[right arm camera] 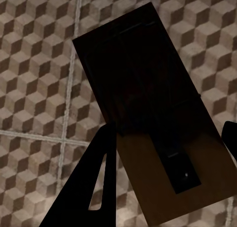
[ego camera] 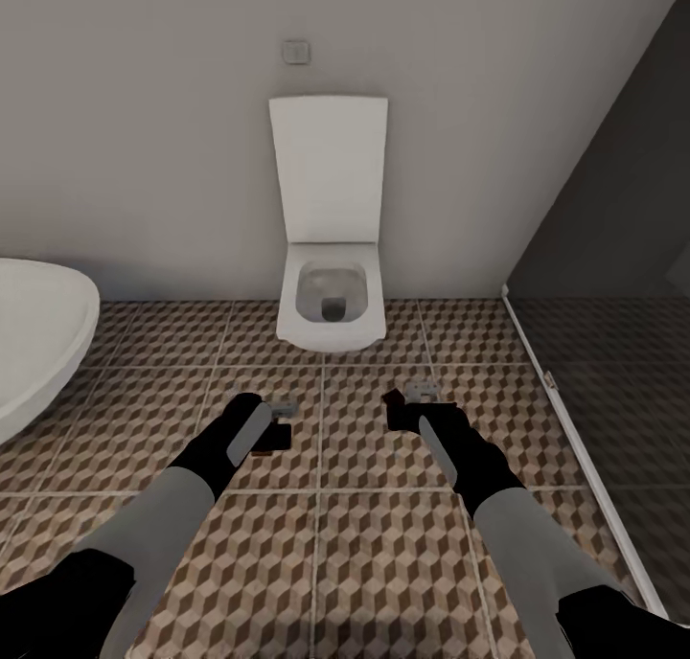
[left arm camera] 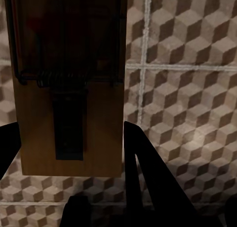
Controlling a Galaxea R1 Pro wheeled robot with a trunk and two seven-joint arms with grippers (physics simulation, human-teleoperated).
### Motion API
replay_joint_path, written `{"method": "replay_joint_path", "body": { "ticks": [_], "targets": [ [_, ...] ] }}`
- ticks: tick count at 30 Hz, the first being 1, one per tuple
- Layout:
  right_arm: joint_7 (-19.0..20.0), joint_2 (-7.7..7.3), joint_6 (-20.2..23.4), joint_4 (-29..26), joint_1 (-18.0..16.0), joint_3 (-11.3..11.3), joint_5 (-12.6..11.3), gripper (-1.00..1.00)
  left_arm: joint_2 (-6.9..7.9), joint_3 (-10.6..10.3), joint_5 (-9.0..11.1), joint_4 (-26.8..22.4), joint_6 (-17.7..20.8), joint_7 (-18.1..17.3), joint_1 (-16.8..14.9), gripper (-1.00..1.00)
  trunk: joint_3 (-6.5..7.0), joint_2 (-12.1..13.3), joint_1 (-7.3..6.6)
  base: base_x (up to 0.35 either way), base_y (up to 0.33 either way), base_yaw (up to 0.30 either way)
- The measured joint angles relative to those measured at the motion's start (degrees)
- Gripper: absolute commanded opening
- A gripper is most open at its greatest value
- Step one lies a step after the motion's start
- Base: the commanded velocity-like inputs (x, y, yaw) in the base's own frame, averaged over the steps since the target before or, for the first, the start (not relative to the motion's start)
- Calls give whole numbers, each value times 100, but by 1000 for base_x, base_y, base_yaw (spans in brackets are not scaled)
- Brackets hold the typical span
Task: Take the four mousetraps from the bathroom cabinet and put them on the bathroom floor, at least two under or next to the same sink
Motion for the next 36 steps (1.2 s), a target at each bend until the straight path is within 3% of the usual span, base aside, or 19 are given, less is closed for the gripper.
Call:
{"method": "replay_joint_path", "body": {
  "ticks": [36],
  "targets": [
    [0,0,0,0,0,1,2,-100,-34,0,-1,0,0,9,0,-100,-983,-1444,791,0,0,0]
  ]
}}
